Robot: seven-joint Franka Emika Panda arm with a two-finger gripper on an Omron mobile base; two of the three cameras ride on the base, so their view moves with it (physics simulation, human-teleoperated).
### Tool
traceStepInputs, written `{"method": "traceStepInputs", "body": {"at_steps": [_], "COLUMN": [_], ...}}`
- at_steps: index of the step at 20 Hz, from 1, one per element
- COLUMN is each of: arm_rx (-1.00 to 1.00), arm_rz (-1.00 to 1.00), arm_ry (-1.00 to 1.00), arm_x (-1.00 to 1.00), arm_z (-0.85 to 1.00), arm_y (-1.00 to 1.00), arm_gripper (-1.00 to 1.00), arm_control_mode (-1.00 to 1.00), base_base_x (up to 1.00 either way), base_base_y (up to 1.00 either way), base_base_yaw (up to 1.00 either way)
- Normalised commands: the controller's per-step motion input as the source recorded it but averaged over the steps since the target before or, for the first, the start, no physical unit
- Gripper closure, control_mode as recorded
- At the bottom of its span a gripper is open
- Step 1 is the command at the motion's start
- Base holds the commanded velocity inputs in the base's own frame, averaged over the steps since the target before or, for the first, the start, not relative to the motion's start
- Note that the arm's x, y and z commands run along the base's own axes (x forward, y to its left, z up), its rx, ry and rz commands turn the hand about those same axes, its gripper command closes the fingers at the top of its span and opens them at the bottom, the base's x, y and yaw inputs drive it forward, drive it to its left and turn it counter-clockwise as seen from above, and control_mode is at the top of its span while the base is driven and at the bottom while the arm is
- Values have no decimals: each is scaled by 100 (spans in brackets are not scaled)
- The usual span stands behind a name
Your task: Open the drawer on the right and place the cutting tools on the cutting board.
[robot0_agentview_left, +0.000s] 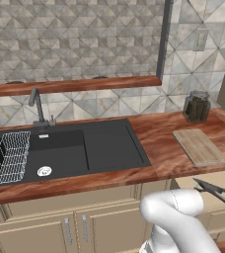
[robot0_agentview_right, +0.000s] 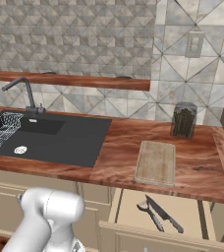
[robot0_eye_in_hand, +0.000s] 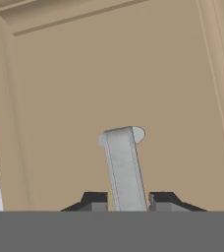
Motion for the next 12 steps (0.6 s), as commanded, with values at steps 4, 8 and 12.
{"method": "traceStepInputs", "body": {"at_steps": [4, 8, 12], "arm_rx": [0, 0, 0], "arm_rz": [0, 0, 0], "arm_ry": [0, 0, 2], "arm_x": [-2, -21, -10], "arm_z": [41, 73, 91], "arm_y": [35, 23, 28], "arm_gripper": [-100, -100, -100], "arm_control_mode": [-100, -100, -100], "base_base_x": [0, 0, 0], "base_base_y": [0, 0, 0], "base_base_yaw": [0, 0, 0]}}
